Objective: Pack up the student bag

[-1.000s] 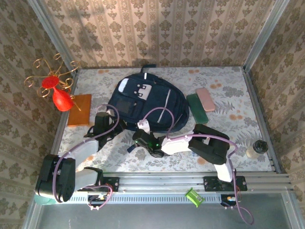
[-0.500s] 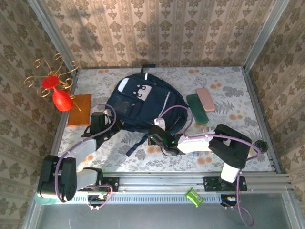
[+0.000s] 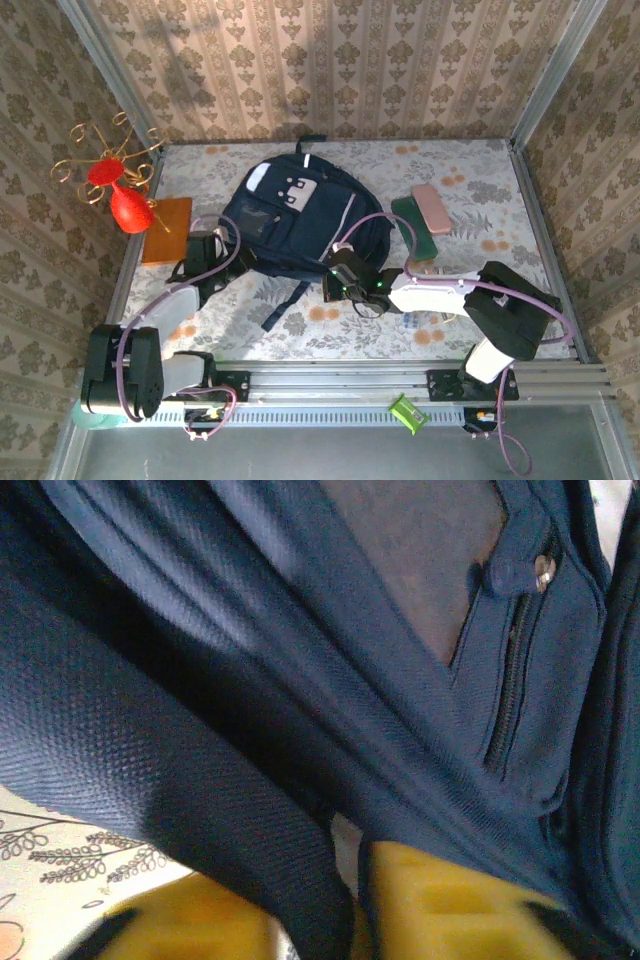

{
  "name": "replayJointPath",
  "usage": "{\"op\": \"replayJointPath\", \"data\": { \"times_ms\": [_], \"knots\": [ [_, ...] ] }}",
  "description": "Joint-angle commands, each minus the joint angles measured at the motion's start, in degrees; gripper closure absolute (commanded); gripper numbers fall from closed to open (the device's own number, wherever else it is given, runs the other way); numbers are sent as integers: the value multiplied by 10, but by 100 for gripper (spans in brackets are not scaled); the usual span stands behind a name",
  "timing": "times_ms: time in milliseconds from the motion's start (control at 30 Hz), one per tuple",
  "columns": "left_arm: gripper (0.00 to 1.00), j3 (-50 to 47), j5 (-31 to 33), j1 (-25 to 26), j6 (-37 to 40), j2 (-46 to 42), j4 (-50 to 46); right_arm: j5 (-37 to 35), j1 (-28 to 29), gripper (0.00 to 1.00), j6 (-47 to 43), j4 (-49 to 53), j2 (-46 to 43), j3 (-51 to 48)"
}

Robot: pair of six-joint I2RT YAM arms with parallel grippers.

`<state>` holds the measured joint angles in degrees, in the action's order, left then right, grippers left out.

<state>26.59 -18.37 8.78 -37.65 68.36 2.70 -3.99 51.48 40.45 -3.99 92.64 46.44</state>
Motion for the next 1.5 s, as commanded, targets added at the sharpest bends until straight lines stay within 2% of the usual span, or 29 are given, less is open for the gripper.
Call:
{"op": "replayJointPath", "data": {
  "times_ms": [0,67,133,400,500,567,767,867,1133,1333,1467],
  "knots": [
    [53,41,52,21,53,-21,-38,67,-12,100,-44,34,-9,35],
    [46,52,97,49,82,-41,-64,87,-19,100,-45,41,-7,47],
    [44,56,130,81,116,-57,-69,103,-25,100,-45,44,-5,53],
    [40,27,180,268,347,-68,62,214,-69,100,-51,49,-15,74],
    [40,19,208,325,433,-64,95,248,-79,100,-54,52,-13,85],
    [40,21,215,344,466,-58,99,259,-85,100,-53,54,-13,90],
    [39,14,139,350,568,-23,103,293,-107,100,-49,45,-20,88],
    [39,11,96,340,587,-17,113,304,-113,100,-49,42,-23,87],
    [42,25,56,322,585,4,102,338,-139,100,-70,59,-31,91],
    [46,54,28,319,620,15,65,393,-170,100,-98,101,-39,130],
    [55,82,36,311,655,42,47,409,-175,100,-114,125,-34,154]
  ]
}}
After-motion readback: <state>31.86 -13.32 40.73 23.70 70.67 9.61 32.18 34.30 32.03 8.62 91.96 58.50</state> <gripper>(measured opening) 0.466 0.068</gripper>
